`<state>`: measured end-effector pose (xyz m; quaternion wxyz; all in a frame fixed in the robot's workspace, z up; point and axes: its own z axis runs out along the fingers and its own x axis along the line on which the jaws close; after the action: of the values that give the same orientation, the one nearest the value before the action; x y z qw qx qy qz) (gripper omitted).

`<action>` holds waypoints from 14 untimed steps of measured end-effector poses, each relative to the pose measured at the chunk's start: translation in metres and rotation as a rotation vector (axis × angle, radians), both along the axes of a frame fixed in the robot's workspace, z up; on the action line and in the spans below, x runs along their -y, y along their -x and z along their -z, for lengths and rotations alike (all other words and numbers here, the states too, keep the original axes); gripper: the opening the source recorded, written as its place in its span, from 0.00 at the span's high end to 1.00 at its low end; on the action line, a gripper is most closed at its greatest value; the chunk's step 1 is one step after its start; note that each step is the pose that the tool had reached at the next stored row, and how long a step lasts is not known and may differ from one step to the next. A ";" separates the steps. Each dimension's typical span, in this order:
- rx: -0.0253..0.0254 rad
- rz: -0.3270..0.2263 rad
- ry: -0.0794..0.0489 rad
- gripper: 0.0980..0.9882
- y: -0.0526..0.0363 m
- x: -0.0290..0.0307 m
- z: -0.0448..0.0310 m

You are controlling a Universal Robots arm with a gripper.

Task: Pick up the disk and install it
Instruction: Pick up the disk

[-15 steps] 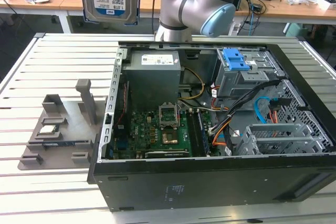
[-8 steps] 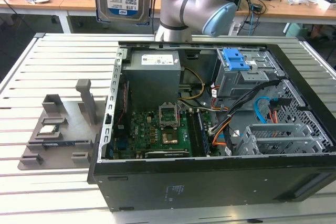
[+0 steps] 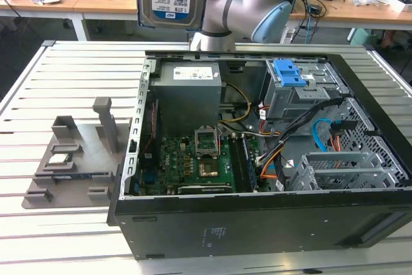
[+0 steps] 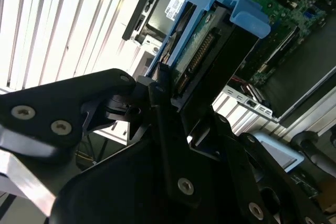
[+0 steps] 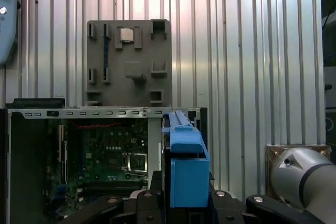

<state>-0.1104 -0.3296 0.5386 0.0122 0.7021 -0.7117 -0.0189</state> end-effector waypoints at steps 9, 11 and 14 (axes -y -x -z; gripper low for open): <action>0.0001 0.000 0.000 0.70 -0.0314 0.0000 0.0000; 0.0000 0.000 0.000 0.70 -0.0383 0.0000 0.0000; 0.0000 0.000 0.000 0.70 -0.0512 0.0000 0.0000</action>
<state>-0.0591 -0.3296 0.5386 0.0122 0.7021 -0.7117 -0.0189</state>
